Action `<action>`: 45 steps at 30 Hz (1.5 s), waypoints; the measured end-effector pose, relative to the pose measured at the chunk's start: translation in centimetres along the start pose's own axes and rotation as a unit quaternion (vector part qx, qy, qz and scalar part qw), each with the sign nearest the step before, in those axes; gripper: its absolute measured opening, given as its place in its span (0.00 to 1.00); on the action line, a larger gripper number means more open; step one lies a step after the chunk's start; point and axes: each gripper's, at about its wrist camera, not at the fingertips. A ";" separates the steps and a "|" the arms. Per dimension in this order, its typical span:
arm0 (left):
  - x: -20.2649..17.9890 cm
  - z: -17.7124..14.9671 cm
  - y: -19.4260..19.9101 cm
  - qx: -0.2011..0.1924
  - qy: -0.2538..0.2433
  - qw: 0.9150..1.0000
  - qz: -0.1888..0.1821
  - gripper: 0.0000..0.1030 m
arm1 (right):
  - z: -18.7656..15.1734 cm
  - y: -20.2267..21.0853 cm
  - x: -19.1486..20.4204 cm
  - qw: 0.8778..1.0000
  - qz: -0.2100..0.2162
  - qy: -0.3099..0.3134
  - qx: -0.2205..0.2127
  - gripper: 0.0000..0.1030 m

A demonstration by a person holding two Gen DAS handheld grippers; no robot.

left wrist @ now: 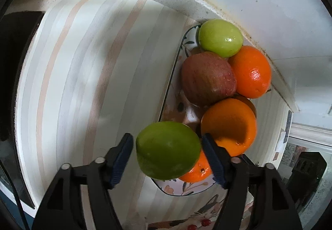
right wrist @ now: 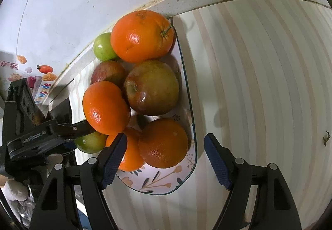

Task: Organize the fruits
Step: 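Carry the green apple and dark orange onto the plate and open both grippers, then withdraw both grippers from the plate back toward the cat mat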

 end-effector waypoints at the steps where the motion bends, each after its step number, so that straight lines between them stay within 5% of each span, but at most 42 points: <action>1: 0.2 0.0 0.2 -0.003 0.001 1.000 -0.004 0.76 | -0.1 0.1 0.1 1.000 0.001 0.001 -0.001 0.77; 7: 0.4 -0.3 1.2 -0.022 0.000 1.000 -0.008 0.82 | -0.3 0.7 0.5 1.000 -0.004 0.011 -0.011 0.77; 12: -0.4 -1.7 3.1 -0.049 -0.032 0.998 0.037 0.82 | -0.9 2.6 1.2 0.999 -0.025 0.027 -0.033 0.80; 14: -1.1 -2.6 4.1 -0.066 -0.049 0.994 0.068 0.82 | -1.4 3.9 1.6 0.997 -0.051 0.039 -0.049 0.94; 18: -2.2 -6.1 7.2 -0.108 -0.092 0.981 0.132 0.82 | -3.6 7.3 2.5 0.987 -0.100 0.078 -0.096 0.94; 24: -3.9 -11.8 10.9 -0.154 -0.132 0.964 0.170 0.82 | -8.3 12.4 3.0 0.976 -0.125 0.113 -0.138 0.96; 36: -7.5 -20.6 18.3 -0.223 -0.165 0.946 0.167 0.82 | -16.8 23.8 5.4 0.960 -0.110 0.148 -0.209 0.96; 45: -8.7 -24.9 21.0 -0.225 -0.171 0.946 0.161 0.82 | -21.5 28.4 5.6 0.957 -0.094 0.149 -0.231 0.96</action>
Point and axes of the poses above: each gripper's, at about its wrist camera, not at the fingertips, and y roughly against the way its jaws point, x to its left, z to its top, and after that the axes turned 8 degrees about -y, right-handed
